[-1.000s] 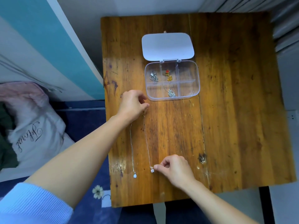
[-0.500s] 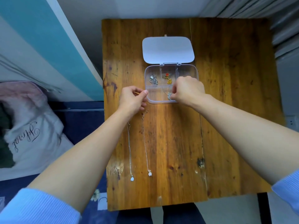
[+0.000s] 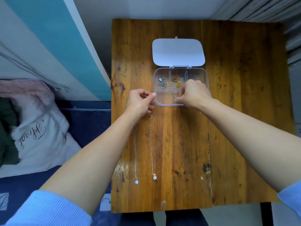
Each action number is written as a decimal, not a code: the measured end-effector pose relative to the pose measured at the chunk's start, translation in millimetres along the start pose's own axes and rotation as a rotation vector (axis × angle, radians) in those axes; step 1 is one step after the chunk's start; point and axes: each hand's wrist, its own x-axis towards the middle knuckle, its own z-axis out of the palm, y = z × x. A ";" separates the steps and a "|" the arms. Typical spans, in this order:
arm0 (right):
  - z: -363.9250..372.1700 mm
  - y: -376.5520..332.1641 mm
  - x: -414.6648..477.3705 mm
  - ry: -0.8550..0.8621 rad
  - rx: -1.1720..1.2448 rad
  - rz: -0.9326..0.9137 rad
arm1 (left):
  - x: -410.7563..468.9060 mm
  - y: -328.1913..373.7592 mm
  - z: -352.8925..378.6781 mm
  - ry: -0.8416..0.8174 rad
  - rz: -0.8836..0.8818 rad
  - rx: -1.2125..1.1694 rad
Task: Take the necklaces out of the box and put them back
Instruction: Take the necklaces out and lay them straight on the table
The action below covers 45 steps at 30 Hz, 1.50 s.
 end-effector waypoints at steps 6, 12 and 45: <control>-42.6 11.6 -25.8 -0.081 0.648 0.075 | 1.0 -0.7 -0.5 -0.014 0.002 -0.003; -86.7 19.8 -64.8 -0.151 1.122 0.030 | -1.0 0.9 0.0 -0.011 0.002 0.015; 82.7 126.1 -161.8 0.046 0.959 0.558 | -55.2 -22.5 105.0 -0.296 0.428 1.119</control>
